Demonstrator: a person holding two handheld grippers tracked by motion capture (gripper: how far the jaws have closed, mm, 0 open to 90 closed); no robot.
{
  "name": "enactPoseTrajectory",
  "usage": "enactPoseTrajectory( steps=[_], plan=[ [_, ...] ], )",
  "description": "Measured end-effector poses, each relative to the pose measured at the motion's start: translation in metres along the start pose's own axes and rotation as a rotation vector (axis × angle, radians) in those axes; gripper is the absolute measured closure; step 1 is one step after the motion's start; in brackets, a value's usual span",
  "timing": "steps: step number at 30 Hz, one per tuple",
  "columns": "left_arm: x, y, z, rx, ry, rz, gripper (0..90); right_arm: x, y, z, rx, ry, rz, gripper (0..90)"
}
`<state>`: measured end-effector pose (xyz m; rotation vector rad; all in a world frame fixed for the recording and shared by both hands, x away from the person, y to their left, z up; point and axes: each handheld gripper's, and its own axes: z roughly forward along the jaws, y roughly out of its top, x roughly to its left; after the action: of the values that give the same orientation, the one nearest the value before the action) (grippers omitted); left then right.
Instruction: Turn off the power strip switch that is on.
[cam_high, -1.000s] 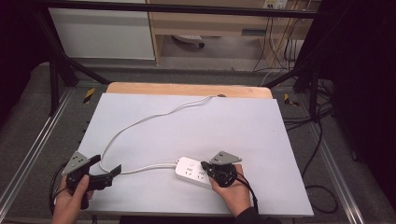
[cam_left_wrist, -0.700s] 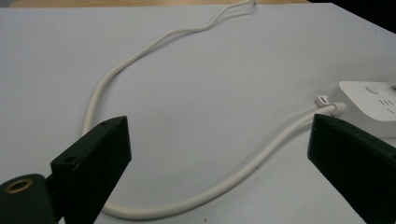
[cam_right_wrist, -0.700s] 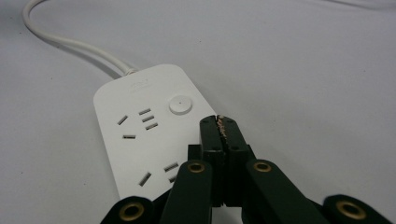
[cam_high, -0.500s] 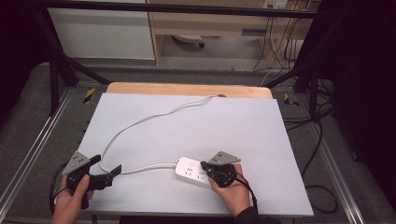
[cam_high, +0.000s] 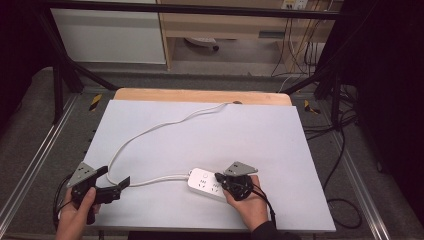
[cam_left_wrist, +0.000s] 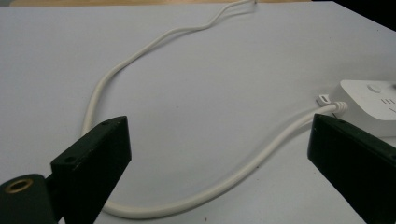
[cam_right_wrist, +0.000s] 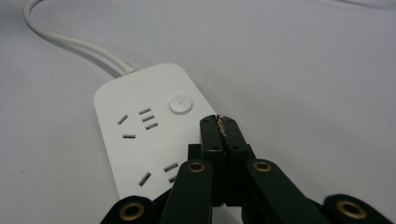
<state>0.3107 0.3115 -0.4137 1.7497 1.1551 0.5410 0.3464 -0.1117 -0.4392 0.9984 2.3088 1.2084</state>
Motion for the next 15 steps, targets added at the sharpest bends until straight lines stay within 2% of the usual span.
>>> enactPoseTrajectory(
  steps=[15],
  plan=[
    [0.0006,-0.0002,-0.0004,0.003,0.001,0.001,6.2,0.0009,0.0006,0.0005,0.004,-0.007,-0.010,90.0]
  ],
)
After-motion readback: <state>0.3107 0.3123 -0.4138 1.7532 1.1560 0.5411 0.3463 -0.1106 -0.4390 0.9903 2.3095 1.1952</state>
